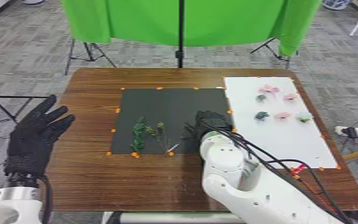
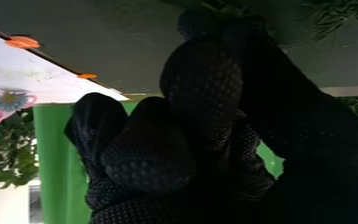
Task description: Arrange flowers
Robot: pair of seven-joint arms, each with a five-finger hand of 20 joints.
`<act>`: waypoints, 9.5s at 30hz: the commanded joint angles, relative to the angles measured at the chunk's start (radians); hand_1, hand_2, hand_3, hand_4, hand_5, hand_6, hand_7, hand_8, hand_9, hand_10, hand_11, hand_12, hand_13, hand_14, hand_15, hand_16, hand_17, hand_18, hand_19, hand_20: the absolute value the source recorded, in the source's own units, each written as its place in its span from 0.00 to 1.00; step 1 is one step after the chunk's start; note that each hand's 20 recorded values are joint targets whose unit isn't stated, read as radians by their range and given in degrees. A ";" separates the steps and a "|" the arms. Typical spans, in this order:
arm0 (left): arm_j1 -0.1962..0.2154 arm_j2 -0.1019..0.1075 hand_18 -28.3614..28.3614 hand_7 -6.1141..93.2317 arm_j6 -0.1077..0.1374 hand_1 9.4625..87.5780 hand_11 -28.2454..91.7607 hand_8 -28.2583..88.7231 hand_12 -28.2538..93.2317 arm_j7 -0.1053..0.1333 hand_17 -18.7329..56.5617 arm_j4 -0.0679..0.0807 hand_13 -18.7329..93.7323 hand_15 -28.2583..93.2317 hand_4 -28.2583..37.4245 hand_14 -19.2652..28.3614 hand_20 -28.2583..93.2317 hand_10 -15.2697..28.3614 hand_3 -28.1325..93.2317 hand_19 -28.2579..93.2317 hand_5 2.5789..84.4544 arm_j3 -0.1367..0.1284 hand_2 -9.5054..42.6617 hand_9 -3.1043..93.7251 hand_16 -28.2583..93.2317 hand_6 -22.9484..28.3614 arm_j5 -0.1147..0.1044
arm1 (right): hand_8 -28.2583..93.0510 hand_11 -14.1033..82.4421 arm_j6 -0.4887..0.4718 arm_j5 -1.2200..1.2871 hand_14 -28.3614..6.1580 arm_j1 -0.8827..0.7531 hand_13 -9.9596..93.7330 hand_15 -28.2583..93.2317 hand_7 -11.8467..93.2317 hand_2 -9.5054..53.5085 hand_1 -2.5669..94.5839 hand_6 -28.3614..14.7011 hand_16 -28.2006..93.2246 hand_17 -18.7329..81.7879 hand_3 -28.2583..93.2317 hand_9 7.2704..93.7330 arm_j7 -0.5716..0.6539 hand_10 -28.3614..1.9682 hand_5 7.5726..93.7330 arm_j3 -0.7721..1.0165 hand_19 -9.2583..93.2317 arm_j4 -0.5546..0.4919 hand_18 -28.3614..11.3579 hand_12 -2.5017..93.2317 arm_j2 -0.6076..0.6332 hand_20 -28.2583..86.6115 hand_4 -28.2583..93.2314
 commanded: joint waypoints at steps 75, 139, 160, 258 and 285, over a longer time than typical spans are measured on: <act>-0.023 0.001 0.91 0.20 -0.025 0.18 0.41 0.15 0.33 0.017 0.12 0.043 0.38 0.62 0.04 0.93 0.37 0.76 0.89 0.65 0.39 0.031 0.28 0.37 0.18 0.56 -0.019 | 0.12 0.47 0.138 0.142 0.39 -0.086 0.62 0.82 0.30 0.02 0.32 0.66 0.31 0.37 0.89 0.59 -0.280 0.32 0.47 0.242 0.85 0.023 0.01 0.18 0.473 0.61 0.02; -0.226 0.121 0.91 0.20 -0.038 0.19 0.42 0.15 0.32 -0.026 0.12 0.049 0.38 0.62 0.05 0.93 0.38 0.76 0.89 0.66 0.39 0.043 0.28 0.37 0.18 0.58 0.000 | 0.22 0.45 0.135 -0.278 0.65 0.240 0.79 0.83 0.30 0.00 0.56 0.73 0.38 0.45 0.78 0.90 -0.672 0.70 0.81 -0.201 0.96 0.349 0.15 0.35 -0.322 0.65 0.00; -0.120 0.059 0.91 0.20 -0.030 0.19 0.42 0.15 0.32 -0.041 0.12 0.025 0.39 0.62 0.06 0.93 0.38 0.76 0.89 0.66 0.40 -0.003 0.28 0.37 0.18 0.58 0.000 | 0.16 0.54 0.096 -0.254 0.61 0.174 0.74 0.84 0.29 0.00 0.45 0.74 0.36 0.43 0.84 0.83 -0.638 0.63 0.73 -0.111 0.94 0.264 0.13 0.24 -0.298 0.67 0.00; -0.195 0.079 0.92 0.20 -0.041 0.19 0.42 0.15 0.32 -0.025 0.13 0.032 0.38 0.62 0.06 0.93 0.38 0.76 0.89 0.66 0.39 0.046 0.28 0.37 0.17 0.58 0.007 | 0.22 0.44 0.268 -0.145 0.65 0.402 0.81 0.86 0.31 0.00 0.58 0.75 0.39 0.50 0.79 0.95 -0.502 0.71 0.88 -0.283 1.00 0.450 0.19 0.35 -0.288 0.74 0.00; -0.231 0.080 0.92 0.20 -0.061 0.19 0.42 0.15 0.32 -0.031 0.13 0.059 0.38 0.62 0.06 0.93 0.38 0.77 0.89 0.66 0.40 0.071 0.28 0.37 0.17 0.59 0.005 | 0.16 0.55 0.221 -0.118 0.62 0.423 0.74 0.88 0.27 0.00 0.50 0.78 0.37 0.46 0.77 0.83 -0.455 0.64 0.72 -0.300 1.00 0.469 0.18 0.25 -0.288 0.73 0.00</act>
